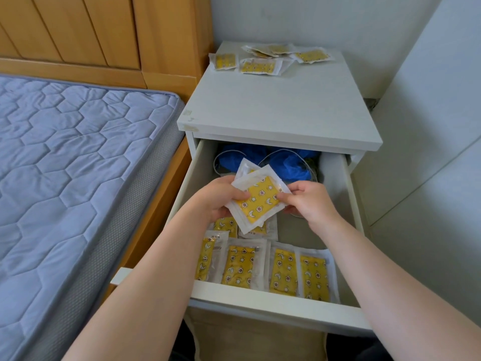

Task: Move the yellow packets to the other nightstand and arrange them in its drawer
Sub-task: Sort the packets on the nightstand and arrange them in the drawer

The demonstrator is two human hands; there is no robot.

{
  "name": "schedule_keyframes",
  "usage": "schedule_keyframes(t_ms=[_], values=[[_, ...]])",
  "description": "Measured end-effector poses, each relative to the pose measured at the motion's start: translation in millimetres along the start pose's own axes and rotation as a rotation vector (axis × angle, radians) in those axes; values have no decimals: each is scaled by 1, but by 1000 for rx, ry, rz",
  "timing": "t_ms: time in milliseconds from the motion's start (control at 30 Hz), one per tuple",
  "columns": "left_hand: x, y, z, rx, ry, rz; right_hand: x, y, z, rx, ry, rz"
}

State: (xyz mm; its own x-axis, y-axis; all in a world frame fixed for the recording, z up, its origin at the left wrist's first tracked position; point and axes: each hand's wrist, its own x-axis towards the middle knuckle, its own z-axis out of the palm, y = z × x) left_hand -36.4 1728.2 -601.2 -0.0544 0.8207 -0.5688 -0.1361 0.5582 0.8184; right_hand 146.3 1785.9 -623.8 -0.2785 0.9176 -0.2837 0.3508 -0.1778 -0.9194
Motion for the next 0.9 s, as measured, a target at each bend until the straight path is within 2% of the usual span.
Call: schedule_keyframes(t_ms=[133,267,400,667,800,867,900], values=[[0,-2,3,322,-3,70,2,-1,-6,-177,94,-31],[0,-4,7,527,-19,131,3,-2,-10,-263,-9,-38],[3,-7,8,641,-20,154,3,-2,-10,-157,-127,-13],[12,-16,14,778,-79,190,2,0,-12,-278,-201,-51],[13,-22,22,877,-91,268,6,1,-19,-402,-70,-51],[14,-27,24,1047,-109,265,7,0,-28,-536,-22,-29],[16,-31,24,1149,-125,247,7,1,-32,-619,-52,1]])
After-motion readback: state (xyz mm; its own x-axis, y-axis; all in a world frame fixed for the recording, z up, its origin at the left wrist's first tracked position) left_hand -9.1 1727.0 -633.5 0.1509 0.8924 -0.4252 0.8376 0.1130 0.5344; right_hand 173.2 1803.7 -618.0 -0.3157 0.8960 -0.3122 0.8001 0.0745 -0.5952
